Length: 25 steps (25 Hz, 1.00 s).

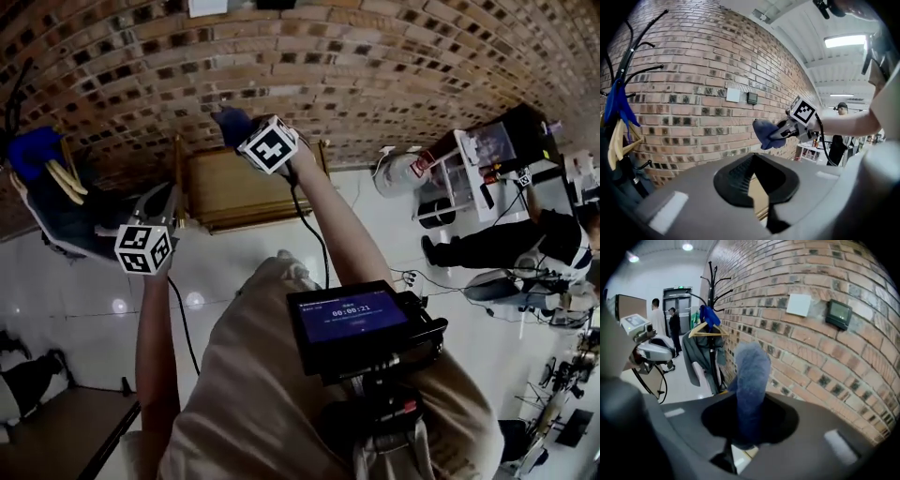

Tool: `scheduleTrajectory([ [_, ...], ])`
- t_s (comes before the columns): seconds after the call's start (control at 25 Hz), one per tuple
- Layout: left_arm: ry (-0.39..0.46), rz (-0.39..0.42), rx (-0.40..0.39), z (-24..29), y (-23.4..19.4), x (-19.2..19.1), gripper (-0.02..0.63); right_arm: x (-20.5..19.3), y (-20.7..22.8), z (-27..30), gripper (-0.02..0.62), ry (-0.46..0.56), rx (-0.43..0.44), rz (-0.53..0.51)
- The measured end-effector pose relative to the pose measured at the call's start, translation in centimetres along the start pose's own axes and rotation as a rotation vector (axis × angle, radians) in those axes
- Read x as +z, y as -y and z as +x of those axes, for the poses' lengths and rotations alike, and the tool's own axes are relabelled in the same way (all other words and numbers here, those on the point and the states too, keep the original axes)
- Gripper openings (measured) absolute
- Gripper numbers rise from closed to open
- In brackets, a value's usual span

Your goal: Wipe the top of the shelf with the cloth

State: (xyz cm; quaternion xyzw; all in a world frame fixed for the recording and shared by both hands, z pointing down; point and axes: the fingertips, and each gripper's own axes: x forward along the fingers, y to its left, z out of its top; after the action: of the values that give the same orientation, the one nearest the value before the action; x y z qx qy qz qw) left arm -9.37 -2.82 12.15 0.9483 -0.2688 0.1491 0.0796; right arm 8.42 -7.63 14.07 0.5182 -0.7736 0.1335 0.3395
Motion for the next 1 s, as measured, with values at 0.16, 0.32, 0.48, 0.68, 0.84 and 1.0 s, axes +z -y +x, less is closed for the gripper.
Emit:
scheduleTrajectory([
  [0.16,-0.006,-0.011,0.004,2.6,1.1,0.4,0.003,-1.6,1.8,-2.2,0.089,0.019,0.011,0.055],
  [0.32,-0.024,-0.035,-0.002,4.9,2.5,0.5,0.003,-3.2,4.3,-3.9,0.089,0.061,-0.011,0.067],
  [0.48,-0.041,-0.044,-0.015,6.8,4.4,-0.2,0.005,-6.5,6.1,-6.0,0.091,0.108,-0.005,0.152],
  [0.68,-0.055,-0.108,-0.010,8.8,5.6,-2.1,0.003,-12.0,8.7,-8.4,0.091,0.161,0.001,0.293],
  [0.84,-0.066,-0.156,0.020,9.9,5.9,-4.1,0.003,-15.4,10.2,-9.1,0.092,0.190,0.010,0.321],
  [1.0,-0.062,-0.186,0.057,11.2,6.1,-5.1,0.005,-18.1,11.5,-9.4,0.094,0.203,0.007,0.288],
])
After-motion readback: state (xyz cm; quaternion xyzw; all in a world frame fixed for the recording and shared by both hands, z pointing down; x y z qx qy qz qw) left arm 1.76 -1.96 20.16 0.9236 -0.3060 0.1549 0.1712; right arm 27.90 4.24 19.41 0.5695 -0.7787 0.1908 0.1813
